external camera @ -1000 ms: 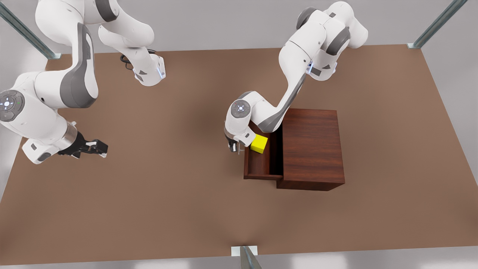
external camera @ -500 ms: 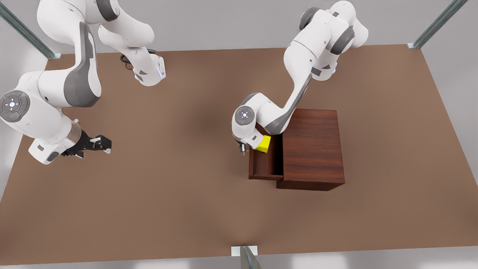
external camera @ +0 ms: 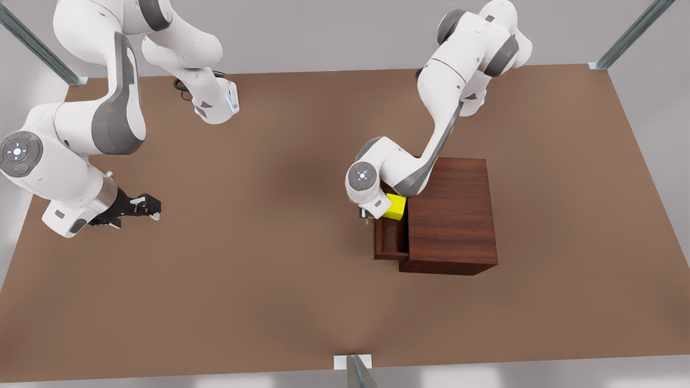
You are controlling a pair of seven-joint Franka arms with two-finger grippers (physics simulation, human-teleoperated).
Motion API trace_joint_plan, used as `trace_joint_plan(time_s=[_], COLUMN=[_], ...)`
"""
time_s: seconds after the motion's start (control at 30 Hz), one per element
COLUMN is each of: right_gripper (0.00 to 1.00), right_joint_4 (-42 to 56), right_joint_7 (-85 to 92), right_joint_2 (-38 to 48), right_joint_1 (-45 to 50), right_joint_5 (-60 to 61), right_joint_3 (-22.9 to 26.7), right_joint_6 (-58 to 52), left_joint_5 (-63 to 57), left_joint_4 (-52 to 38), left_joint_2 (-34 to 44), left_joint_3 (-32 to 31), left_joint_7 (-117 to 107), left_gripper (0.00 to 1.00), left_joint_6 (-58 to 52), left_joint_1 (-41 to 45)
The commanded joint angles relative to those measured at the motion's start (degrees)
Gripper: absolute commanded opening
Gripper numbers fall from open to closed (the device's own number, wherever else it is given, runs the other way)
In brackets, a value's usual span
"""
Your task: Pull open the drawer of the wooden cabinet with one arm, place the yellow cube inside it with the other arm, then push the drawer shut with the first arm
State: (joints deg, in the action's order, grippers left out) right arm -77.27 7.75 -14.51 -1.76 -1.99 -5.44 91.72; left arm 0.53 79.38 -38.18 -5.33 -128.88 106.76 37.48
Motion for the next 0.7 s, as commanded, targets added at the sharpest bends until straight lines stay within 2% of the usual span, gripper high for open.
trace_joint_plan(time_s=[0.0, 0.67], right_gripper=[1.0, 1.0], right_joint_4=[0.02, 0.02], right_joint_7=[1.75, 1.75], right_joint_2=[0.09, 0.01], right_joint_1=[0.0, -0.17], right_joint_5=[0.06, 0.06], right_joint_3=[-0.01, -0.01], right_joint_6=[-0.05, -0.13], left_joint_5=[0.0, -0.18], left_joint_4=[0.77, 7.8], left_joint_2=[0.65, 5.22], left_joint_3=[0.05, 0.14], left_joint_7=[11.37, 20.69], left_gripper=[0.21, 0.21], left_joint_6=[-1.91, -2.79], left_joint_1=[-0.04, -4.96])
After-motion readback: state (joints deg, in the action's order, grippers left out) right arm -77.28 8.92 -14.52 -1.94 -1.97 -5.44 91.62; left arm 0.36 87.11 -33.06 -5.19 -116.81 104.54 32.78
